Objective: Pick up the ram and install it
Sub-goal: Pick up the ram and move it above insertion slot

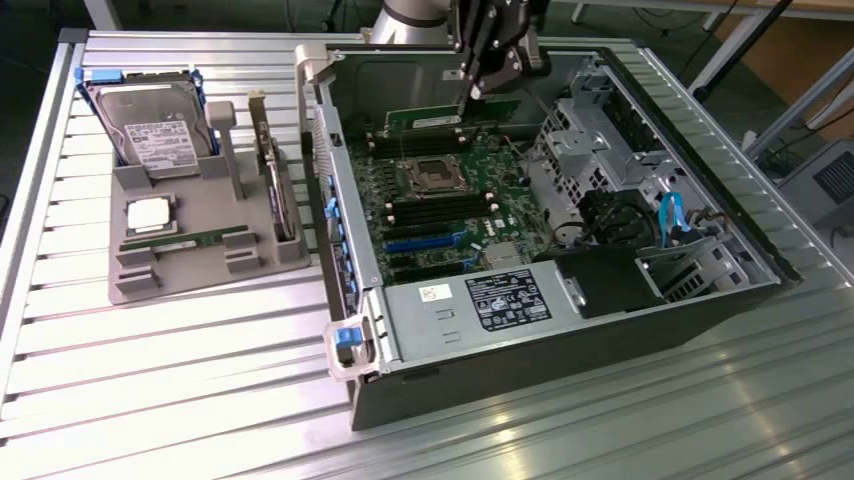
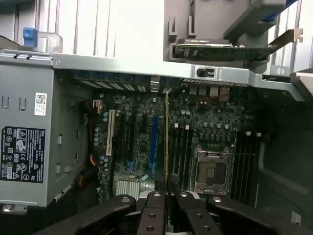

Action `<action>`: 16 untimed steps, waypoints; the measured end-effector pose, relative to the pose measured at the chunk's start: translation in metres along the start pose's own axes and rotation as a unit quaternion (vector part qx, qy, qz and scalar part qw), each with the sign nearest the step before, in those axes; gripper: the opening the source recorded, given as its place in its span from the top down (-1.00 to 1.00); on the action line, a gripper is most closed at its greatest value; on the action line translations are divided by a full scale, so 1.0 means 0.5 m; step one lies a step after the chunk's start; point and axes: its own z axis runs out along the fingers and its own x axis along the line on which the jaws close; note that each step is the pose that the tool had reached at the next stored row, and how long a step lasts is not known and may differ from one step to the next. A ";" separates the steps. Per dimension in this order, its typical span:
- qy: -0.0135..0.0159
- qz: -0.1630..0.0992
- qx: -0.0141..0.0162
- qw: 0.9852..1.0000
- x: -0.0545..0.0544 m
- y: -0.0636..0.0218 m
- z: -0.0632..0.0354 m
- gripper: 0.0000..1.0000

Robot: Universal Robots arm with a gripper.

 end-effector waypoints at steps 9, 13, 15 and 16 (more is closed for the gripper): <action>0.000 0.000 0.000 1.000 0.015 -0.175 -0.005 0.75; 0.000 0.000 0.000 1.000 0.021 -0.240 -0.006 0.75; 0.000 0.000 0.000 1.000 0.025 -0.284 -0.008 0.75; 0.000 0.000 0.000 1.000 0.025 -0.285 -0.008 0.75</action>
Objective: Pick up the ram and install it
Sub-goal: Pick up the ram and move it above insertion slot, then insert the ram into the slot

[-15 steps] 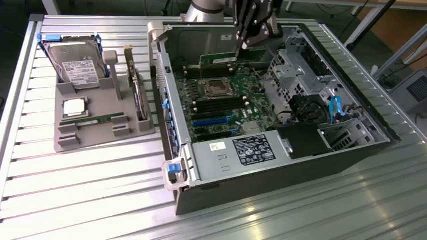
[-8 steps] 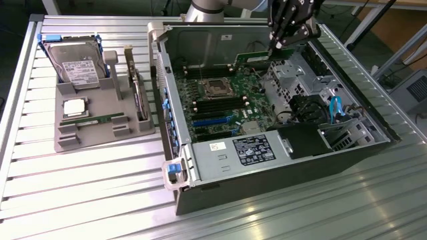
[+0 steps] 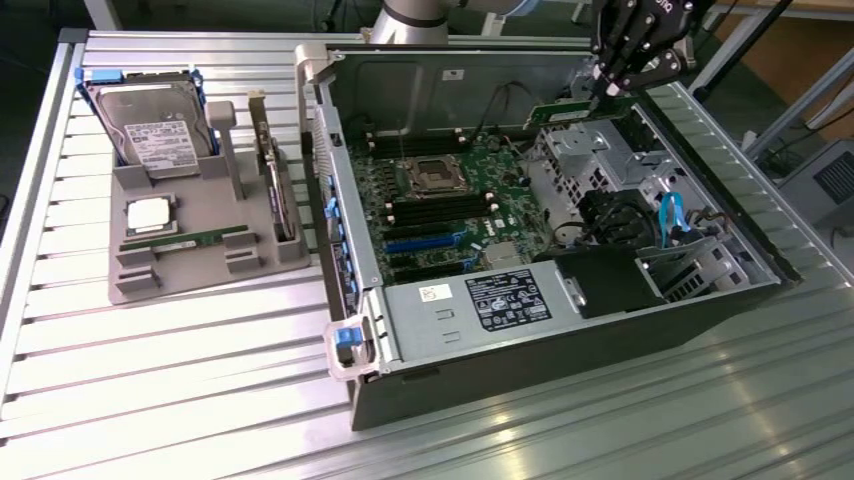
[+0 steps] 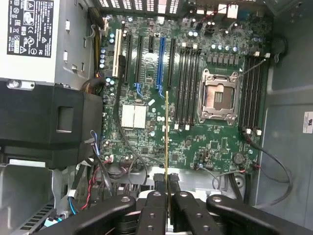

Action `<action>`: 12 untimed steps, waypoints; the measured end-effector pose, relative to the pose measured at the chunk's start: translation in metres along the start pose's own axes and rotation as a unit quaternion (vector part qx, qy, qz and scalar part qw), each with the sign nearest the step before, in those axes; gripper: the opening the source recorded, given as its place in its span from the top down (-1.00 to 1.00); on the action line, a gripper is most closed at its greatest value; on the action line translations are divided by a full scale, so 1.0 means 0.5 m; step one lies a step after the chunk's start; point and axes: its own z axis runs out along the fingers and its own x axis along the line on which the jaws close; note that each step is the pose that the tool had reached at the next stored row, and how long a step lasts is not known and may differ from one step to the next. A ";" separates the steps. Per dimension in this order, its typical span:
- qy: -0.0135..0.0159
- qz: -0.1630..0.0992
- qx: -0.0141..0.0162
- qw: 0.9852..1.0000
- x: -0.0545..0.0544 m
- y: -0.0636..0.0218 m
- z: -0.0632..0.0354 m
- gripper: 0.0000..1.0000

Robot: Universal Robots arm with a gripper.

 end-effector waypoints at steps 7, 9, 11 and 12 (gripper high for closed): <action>0.000 -0.001 0.000 1.000 -0.001 0.003 0.002 0.75; 0.000 0.009 0.000 1.000 -0.002 0.005 0.008 0.75; 0.001 0.014 0.000 1.000 -0.002 0.006 0.009 0.75; 0.002 0.014 0.000 1.000 -0.002 0.006 0.010 0.75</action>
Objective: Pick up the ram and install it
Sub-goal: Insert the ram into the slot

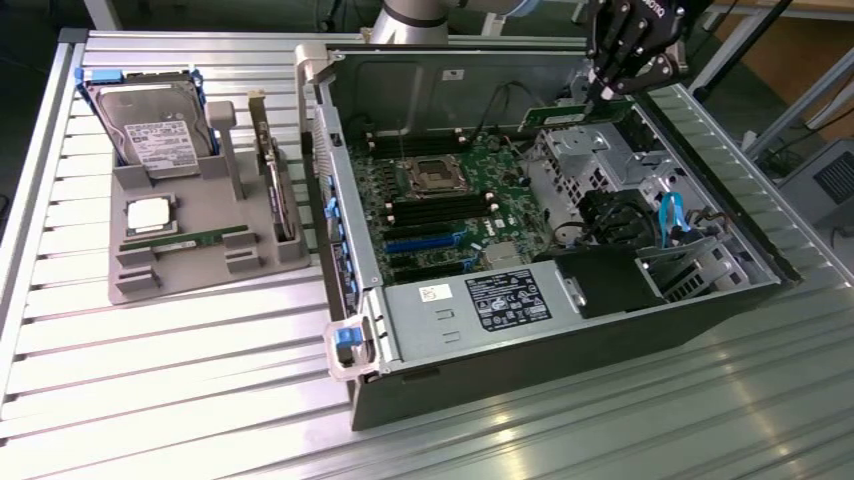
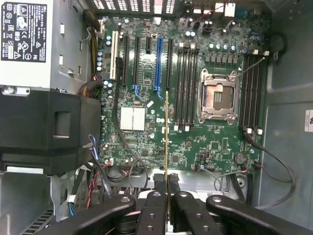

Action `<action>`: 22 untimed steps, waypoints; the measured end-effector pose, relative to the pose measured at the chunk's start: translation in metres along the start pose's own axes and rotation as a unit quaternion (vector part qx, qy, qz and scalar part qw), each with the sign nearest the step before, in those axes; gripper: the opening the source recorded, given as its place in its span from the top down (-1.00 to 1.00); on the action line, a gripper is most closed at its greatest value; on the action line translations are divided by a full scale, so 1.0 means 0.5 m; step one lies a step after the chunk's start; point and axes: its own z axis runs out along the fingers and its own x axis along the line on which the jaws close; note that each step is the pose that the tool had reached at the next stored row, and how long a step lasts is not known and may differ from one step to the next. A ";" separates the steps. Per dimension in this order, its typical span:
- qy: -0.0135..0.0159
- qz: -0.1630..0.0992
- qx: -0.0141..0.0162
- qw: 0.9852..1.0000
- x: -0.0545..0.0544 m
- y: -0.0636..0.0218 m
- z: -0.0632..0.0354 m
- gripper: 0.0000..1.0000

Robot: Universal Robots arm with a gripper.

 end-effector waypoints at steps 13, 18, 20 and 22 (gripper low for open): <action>0.000 0.000 0.000 1.000 -0.004 0.069 0.024 0.75; 0.000 0.000 0.000 1.000 -0.006 0.096 0.041 0.75; 0.000 0.000 0.000 1.000 -0.007 0.110 0.050 0.75; 0.000 0.000 0.000 1.000 -0.007 0.118 0.064 0.75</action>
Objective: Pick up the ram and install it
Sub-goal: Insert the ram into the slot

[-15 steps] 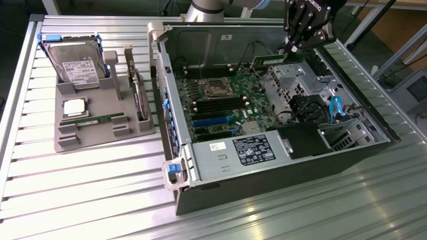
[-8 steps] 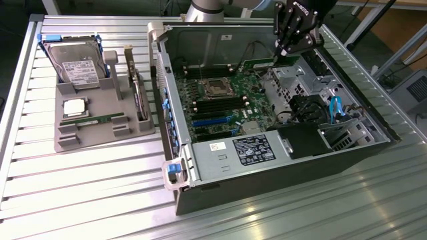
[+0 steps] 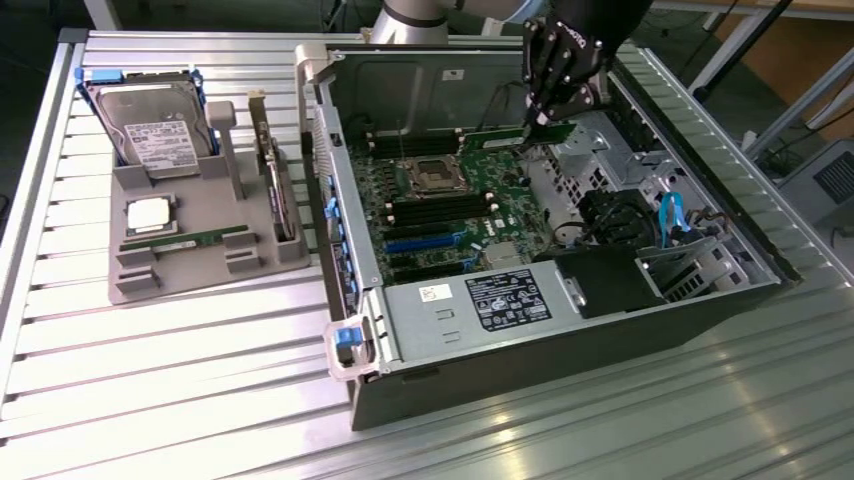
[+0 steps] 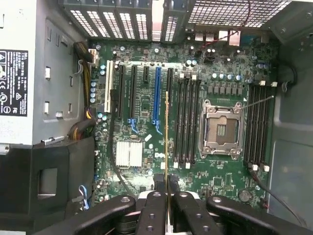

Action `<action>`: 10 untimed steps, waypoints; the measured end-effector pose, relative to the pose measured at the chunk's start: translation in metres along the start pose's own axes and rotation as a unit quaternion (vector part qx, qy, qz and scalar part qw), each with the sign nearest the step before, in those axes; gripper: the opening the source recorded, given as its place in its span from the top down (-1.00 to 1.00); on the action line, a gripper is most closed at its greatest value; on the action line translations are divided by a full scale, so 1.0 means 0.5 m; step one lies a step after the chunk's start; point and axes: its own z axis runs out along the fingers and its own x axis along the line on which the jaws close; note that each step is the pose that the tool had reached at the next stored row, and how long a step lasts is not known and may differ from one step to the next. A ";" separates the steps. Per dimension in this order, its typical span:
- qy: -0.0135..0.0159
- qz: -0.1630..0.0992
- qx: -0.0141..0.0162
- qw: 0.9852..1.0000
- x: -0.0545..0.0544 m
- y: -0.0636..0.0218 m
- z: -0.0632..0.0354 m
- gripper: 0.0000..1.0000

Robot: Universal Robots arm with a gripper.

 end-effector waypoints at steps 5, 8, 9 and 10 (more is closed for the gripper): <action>-0.001 0.033 0.000 0.999 -0.006 0.017 0.066 0.75; -0.001 0.036 0.000 0.999 -0.007 0.036 0.098 0.75; -0.001 0.037 0.000 0.999 -0.012 0.035 0.109 0.75; -0.001 0.039 0.000 0.999 -0.016 0.042 0.123 0.75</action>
